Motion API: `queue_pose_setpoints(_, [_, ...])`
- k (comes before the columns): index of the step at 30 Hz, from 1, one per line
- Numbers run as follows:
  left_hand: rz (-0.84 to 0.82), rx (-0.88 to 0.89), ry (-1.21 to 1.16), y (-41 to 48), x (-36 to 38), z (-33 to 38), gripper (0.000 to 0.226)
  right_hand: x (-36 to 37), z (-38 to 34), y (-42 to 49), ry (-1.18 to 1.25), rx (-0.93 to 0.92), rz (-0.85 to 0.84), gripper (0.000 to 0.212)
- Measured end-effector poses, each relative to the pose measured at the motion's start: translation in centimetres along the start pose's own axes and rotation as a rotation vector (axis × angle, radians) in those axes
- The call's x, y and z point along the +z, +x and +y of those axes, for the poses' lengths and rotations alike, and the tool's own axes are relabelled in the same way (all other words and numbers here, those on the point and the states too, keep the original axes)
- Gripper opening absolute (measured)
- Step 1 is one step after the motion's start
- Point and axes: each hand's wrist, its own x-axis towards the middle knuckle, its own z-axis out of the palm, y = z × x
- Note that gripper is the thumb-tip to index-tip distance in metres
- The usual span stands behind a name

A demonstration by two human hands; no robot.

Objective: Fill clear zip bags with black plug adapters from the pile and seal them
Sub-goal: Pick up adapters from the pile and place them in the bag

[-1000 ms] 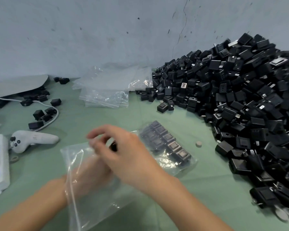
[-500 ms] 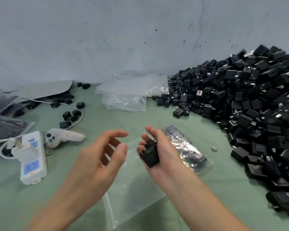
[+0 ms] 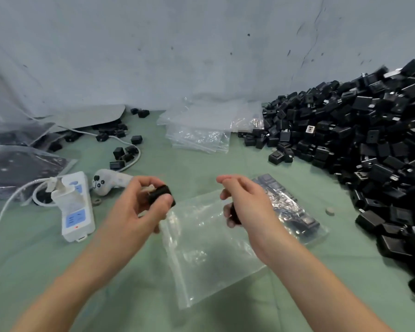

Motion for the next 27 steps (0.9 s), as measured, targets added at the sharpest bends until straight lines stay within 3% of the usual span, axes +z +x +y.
queue_pose_setpoints(3, [-0.138,-0.166,0.282,-0.6,-4.0,-2.5,0.022,-1.1,1.5,-0.2,-0.817,-0.462,-0.145,0.016])
queue_pose_setpoints(7, [-0.256,-0.340,0.335,-2.3,-4.9,-4.9,0.028,-0.7,3.5,-1.2,-1.296,-0.679,-0.369,0.039])
queue_pose_setpoints(13, [-0.256,0.023,0.416,-3.3,-0.3,-5.5,0.012,0.6,3.7,-1.8,-1.372,-0.771,-0.457,0.052])
queue_pose_setpoints(18, [-0.265,0.200,0.578,-3.2,0.3,-6.2,0.036,1.1,3.7,-1.8,-1.449,-0.775,-0.544,0.061])
queue_pose_setpoints(23, [-0.395,0.271,0.769,-3.1,-1.4,-6.7,0.047,1.4,3.2,-2.3,-1.473,-0.850,-0.505,0.048])
queue_pose_setpoints(27, [-0.431,0.368,0.818,-2.6,-0.6,-6.0,0.036,1.8,3.4,-2.0,-1.482,-0.850,-0.459,0.032])
